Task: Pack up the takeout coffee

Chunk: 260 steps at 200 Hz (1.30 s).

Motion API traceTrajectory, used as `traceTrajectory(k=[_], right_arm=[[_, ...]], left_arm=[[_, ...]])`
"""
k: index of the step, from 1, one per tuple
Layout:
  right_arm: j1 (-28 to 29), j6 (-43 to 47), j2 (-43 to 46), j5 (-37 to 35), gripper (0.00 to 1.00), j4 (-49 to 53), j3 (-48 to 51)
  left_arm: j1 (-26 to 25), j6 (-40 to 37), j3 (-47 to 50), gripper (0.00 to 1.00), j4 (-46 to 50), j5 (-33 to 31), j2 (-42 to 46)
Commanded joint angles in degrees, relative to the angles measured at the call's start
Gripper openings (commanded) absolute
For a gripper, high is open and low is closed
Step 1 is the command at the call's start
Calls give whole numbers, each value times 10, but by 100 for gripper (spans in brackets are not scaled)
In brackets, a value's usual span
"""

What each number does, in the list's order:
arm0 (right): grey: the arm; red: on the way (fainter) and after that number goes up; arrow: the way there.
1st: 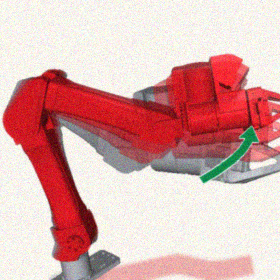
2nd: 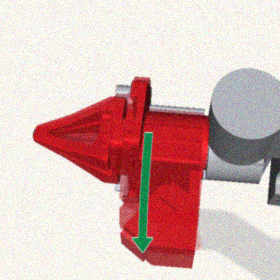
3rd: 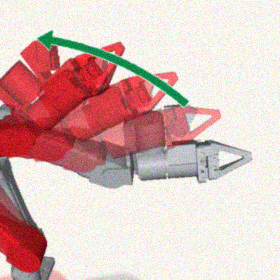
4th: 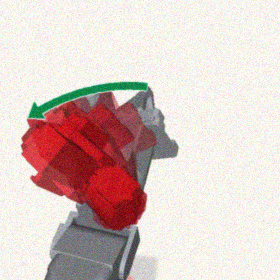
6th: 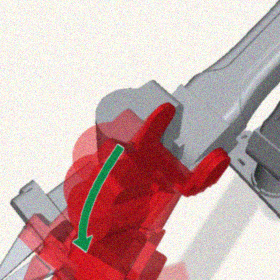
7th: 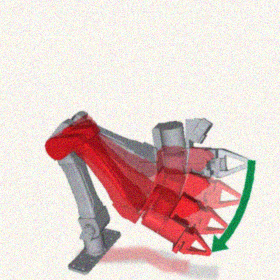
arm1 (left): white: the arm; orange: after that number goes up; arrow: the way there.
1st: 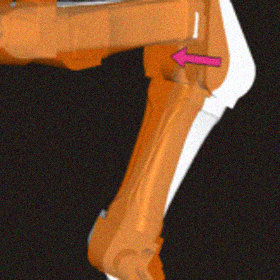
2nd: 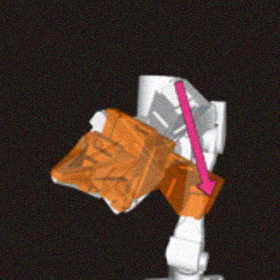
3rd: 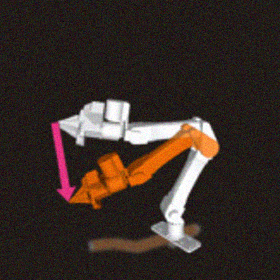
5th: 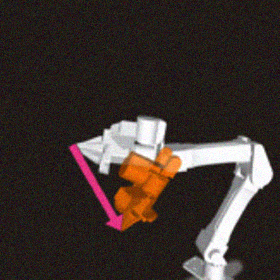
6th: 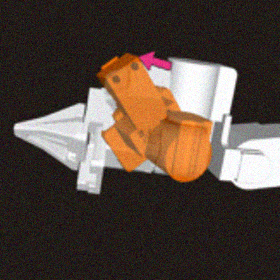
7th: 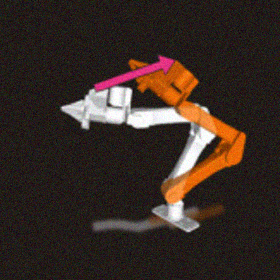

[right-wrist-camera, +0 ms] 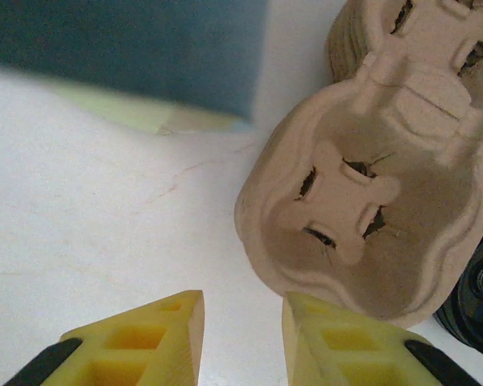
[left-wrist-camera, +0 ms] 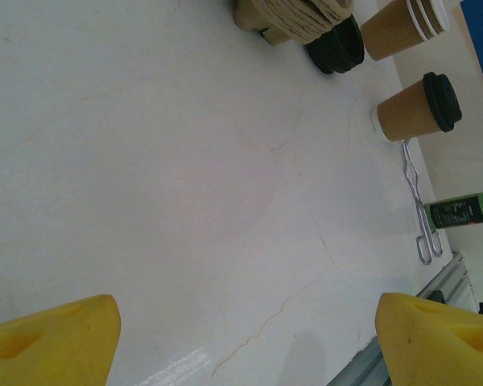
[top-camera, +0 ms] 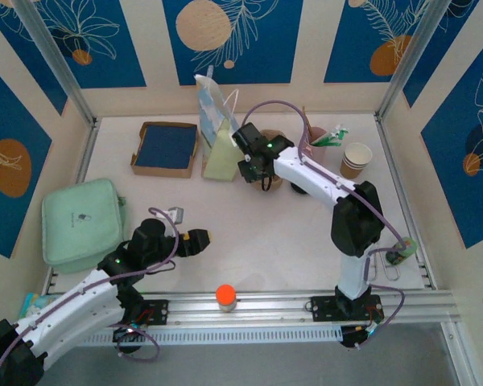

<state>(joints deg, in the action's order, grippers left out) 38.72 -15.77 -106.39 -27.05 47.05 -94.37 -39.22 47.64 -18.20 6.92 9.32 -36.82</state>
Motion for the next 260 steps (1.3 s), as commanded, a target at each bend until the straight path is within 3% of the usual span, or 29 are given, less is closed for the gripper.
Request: traceTrajectory(k=[1,78,167,260], right_arm=[[7,10,61,1,32,-33,25],[-16,-14,115,36,36,-31,78],[-39,-11,31,76,45,-19,68],[-35,-16,-56,41,42,27,-23]], left_arm=[[7,-6,3,83,-1,-9,0],[7,-5,-1,82,-5,-9,-4],[8,-4,-3,83,-8,-9,-11],[8,-5,6,82,-11,-9,-12]])
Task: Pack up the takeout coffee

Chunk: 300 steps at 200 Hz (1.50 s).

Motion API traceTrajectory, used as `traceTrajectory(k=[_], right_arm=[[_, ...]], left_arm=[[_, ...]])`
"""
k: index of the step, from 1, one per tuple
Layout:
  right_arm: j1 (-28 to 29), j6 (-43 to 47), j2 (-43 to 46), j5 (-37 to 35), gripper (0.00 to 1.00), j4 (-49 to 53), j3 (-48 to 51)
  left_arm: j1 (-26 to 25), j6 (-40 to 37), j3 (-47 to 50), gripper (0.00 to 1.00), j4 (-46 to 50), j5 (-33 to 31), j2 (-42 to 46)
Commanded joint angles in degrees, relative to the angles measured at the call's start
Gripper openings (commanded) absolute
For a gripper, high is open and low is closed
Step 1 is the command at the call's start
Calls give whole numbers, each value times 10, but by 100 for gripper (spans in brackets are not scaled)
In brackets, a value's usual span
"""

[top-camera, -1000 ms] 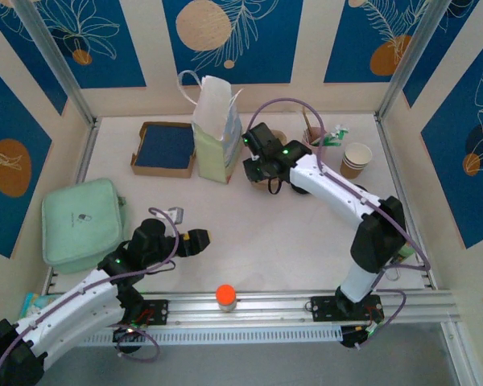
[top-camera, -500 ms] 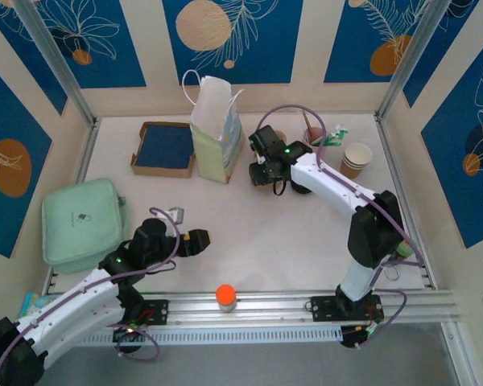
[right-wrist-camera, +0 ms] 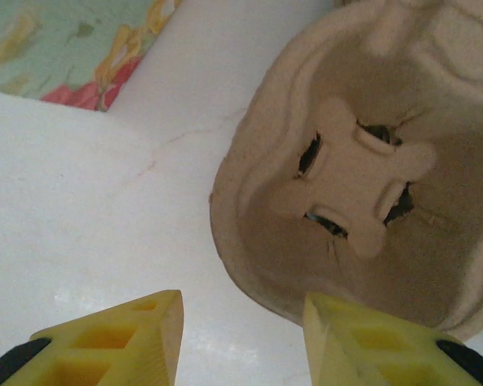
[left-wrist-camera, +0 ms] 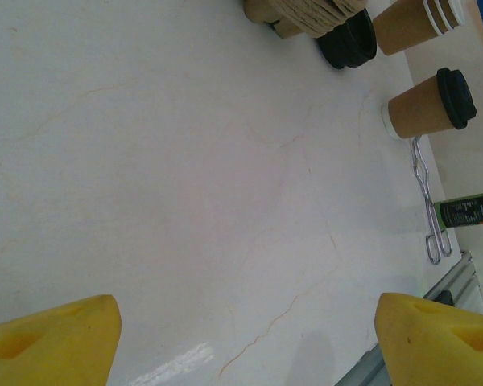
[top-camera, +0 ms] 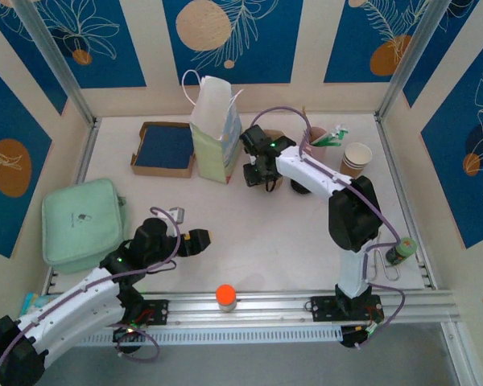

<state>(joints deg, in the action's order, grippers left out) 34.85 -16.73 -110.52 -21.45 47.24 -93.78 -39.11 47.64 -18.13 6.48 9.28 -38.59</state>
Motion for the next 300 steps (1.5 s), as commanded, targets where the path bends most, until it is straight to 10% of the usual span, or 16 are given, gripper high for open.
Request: traceTrajectory(k=[1,178,300], right_arm=[[4,-7,-16,-15,42,25,-29],[18,-4,-53,-54,19,47,-67],[20,-4,-75,-60,28,53,-84]], left_arm=[[7,-5,5,82,-6,-8,5],[10,-6,11,82,-6,-8,8],[11,-7,12,82,-3,-8,14]])
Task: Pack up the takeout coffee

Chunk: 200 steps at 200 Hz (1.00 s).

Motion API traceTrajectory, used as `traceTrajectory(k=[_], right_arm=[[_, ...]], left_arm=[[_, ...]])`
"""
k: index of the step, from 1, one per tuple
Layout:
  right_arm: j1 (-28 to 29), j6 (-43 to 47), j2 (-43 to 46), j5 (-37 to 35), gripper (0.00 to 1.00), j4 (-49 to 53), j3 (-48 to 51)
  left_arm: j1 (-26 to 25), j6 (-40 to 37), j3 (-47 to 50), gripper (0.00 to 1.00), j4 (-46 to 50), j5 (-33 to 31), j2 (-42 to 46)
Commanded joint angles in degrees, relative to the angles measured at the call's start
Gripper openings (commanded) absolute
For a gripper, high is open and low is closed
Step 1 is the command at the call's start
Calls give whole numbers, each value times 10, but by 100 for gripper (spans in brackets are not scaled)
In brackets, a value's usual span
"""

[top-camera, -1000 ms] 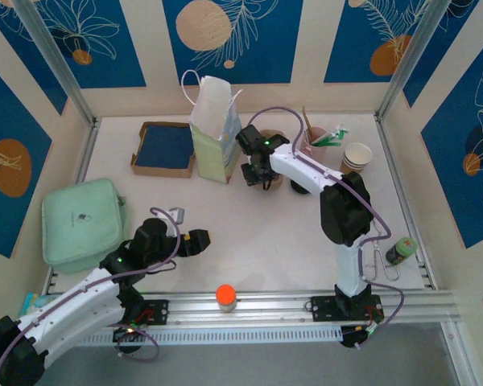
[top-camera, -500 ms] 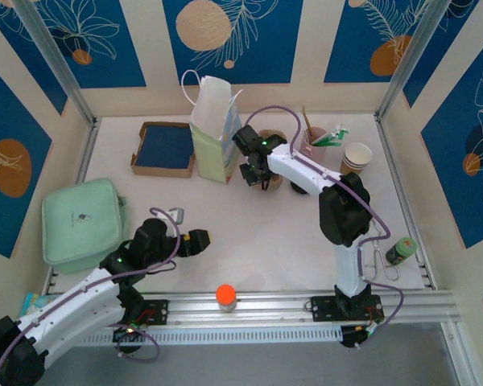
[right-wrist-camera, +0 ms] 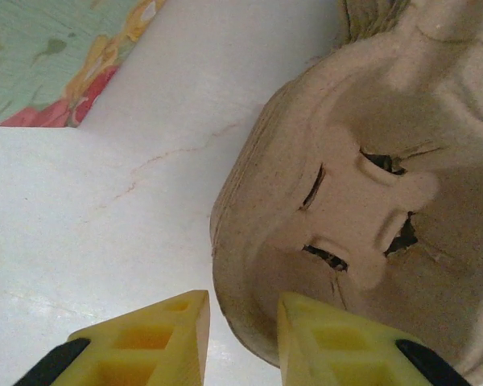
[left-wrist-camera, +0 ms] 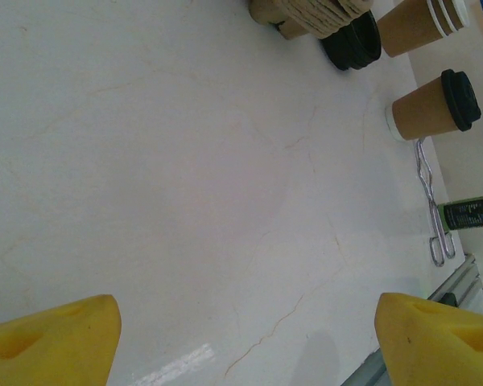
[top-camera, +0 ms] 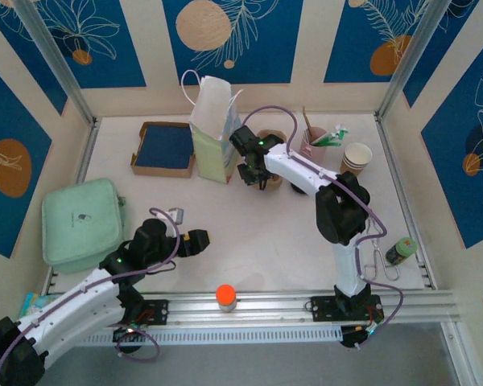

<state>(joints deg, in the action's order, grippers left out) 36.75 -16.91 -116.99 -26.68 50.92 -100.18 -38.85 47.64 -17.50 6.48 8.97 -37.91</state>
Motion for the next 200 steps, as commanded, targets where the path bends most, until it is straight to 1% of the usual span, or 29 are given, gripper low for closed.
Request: traceTrajectory(k=[1,30,70,111,200], right_arm=[[1,-2,-10,-8,28,16,-20],[2,-2,-11,-8,28,17,-23],[3,-2,-9,-12,21,21,-25],[5,-1,-5,-16,18,24,-26],[13,-1,11,-26,15,39,-34]], left_arm=[[9,-7,6,82,-3,-5,7],[9,-6,7,82,-4,-4,7],[10,-6,7,82,-5,-4,7],[10,-6,8,82,-4,-4,10],[10,-4,6,82,-7,-3,9]])
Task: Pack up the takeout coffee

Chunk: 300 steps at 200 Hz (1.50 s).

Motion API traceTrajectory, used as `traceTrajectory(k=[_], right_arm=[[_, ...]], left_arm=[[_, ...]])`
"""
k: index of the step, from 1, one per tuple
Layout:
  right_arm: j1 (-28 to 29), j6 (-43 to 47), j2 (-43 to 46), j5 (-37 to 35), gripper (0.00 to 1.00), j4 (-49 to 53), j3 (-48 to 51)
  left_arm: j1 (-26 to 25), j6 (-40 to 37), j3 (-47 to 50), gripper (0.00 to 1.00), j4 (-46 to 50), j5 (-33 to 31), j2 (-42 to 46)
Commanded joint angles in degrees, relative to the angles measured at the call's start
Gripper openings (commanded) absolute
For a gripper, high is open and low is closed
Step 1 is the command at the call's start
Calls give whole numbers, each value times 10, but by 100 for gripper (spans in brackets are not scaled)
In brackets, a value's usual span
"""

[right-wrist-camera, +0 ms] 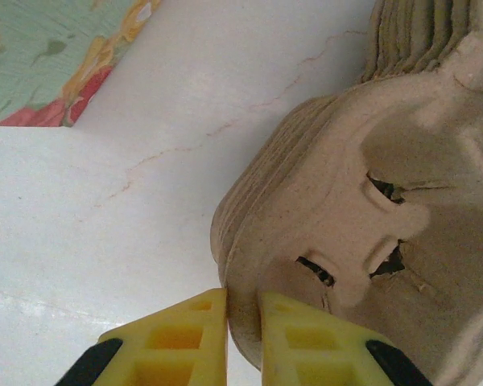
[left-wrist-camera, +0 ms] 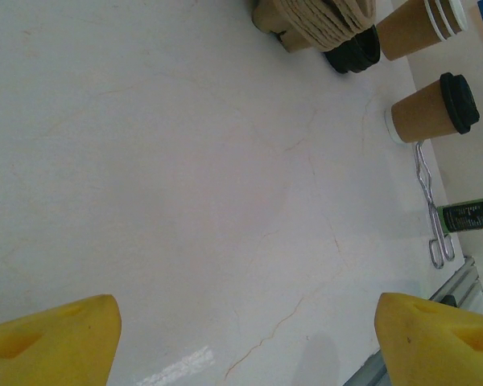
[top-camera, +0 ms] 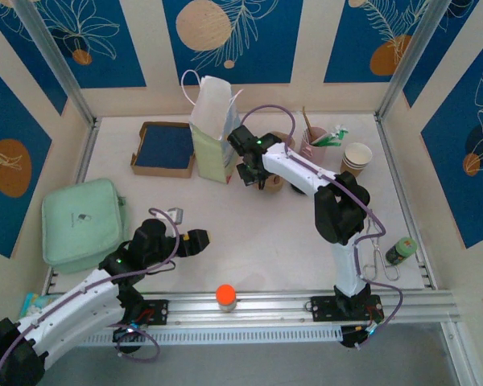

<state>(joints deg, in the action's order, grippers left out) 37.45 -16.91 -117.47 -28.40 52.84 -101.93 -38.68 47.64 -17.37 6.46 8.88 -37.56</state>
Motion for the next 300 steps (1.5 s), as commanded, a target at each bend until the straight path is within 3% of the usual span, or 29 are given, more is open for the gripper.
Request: traceTrajectory(k=[1,83,113,159,182,300], right_arm=[[6,-1,16,-9,15,20,-17],[6,0,36,21,14,24,-15],[12,6,36,-19,13,39,-22],[3,0,51,28,11,32,-12],[-13,-13,59,94,10,22,-4],[-51,-47,69,227,10,8,23]], left_arm=[[8,-4,5,82,-7,-2,6],[9,-4,2,82,-10,-1,3],[9,-4,1,82,-10,0,3],[9,-3,2,82,-15,2,-1],[9,-3,2,82,-13,2,0],[9,-3,4,82,-3,1,13]])
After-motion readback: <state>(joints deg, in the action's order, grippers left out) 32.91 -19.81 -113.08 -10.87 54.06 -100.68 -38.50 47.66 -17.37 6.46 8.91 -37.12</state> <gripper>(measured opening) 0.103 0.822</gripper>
